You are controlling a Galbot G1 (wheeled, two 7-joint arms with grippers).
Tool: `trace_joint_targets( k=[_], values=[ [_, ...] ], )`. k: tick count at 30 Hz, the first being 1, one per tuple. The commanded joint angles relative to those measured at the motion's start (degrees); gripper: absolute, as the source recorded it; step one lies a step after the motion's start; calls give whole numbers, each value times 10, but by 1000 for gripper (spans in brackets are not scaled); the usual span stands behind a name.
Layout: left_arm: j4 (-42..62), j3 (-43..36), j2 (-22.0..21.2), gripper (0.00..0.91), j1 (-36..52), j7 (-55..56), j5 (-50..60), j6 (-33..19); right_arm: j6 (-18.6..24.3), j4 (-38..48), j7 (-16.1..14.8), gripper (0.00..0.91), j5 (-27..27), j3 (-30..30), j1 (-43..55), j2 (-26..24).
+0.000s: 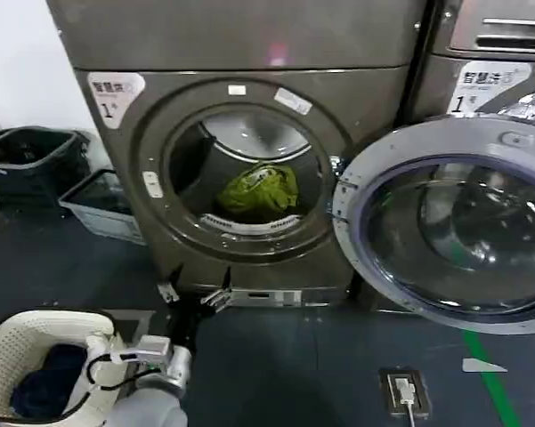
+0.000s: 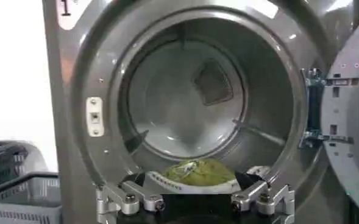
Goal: Grasp the clothes from the dryer.
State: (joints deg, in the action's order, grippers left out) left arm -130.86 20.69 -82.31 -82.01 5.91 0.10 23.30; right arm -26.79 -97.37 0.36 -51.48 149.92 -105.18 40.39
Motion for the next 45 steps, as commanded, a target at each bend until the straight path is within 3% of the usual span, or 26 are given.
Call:
trace_joint_targets(
  k=[1, 14, 17, 45],
  values=[
    [-2, -1, -1, 907, -1, -4, 2, -3, 27, 1, -11, 907, 2, -1, -1, 2],
    [5, 2, -2, 907, 12, -11, 0, -5, 23, -2, -28, 907, 5, -4, 3, 6],
    [7, 3, -1, 907, 14, -11, -1, -5, 21, -7, -46, 907, 2, -8, 9, 9],
    [-3, 4, -1, 907, 4, -11, 2, -6, 23, -7, -40, 907, 0, -11, 10, 6]
  ],
)
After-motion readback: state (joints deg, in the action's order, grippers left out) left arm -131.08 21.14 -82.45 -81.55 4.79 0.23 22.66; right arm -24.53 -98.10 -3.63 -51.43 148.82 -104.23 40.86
